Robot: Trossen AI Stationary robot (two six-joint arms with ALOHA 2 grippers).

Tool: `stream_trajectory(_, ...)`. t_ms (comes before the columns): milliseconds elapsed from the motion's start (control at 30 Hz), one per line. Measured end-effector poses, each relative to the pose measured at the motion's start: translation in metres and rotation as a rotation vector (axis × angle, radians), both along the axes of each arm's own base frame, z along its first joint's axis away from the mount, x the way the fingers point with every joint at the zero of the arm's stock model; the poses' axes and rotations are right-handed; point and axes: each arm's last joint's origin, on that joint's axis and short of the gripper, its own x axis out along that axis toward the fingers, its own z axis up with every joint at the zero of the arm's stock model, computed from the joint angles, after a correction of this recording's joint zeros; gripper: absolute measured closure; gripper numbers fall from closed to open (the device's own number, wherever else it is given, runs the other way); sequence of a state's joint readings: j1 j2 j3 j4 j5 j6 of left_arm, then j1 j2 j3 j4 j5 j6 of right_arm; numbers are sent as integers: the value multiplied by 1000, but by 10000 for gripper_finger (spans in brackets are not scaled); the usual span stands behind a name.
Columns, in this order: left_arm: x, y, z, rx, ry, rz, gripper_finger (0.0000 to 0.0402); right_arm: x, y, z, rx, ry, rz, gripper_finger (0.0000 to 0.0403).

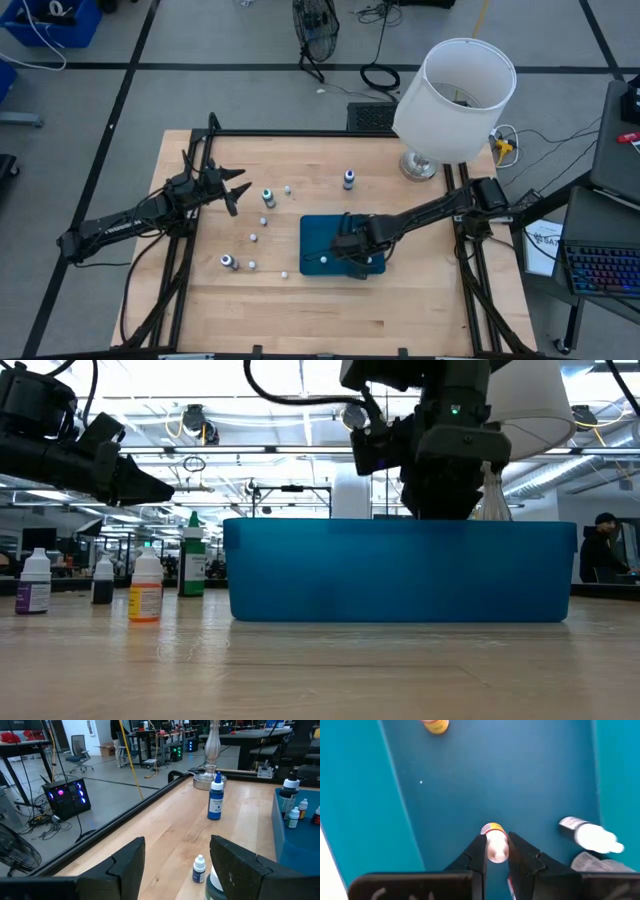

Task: Pick & Place food coloring
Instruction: Put the small orange food coloring bottle into the blue bin, then put the big blue food coloring bottle into the blue bin

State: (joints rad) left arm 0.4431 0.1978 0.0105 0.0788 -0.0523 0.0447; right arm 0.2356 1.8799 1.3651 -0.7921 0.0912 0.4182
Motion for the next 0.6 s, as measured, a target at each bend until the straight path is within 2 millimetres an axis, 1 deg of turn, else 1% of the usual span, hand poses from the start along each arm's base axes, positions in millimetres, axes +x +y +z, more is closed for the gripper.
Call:
stream_trajectory(100, 0, 0, 0, 0, 0, 0, 176, 2, 1, -4, 14, 8, 12, 363)
stream_trajectory(200, 0, 0, 0, 0, 0, 0, 176, 3, 1, -4, 15, -1, 14, 362)
stream_trajectory(233, 0, 0, 0, 0, 0, 0, 176, 3, 1, -5, 15, -4, 14, 356)
stream_trajectory(433, 0, 0, 0, 0, 0, 0, 176, 4, 1, -3, 21, -20, 3, 285)
stream_trajectory(500, 0, 0, 0, 0, 0, -1, 176, 4, 1, -3, 23, -18, -9, 274)
stream_trajectory(600, 0, 0, 0, 0, 0, 0, 176, 4, 1, -3, 23, -19, -11, 271)
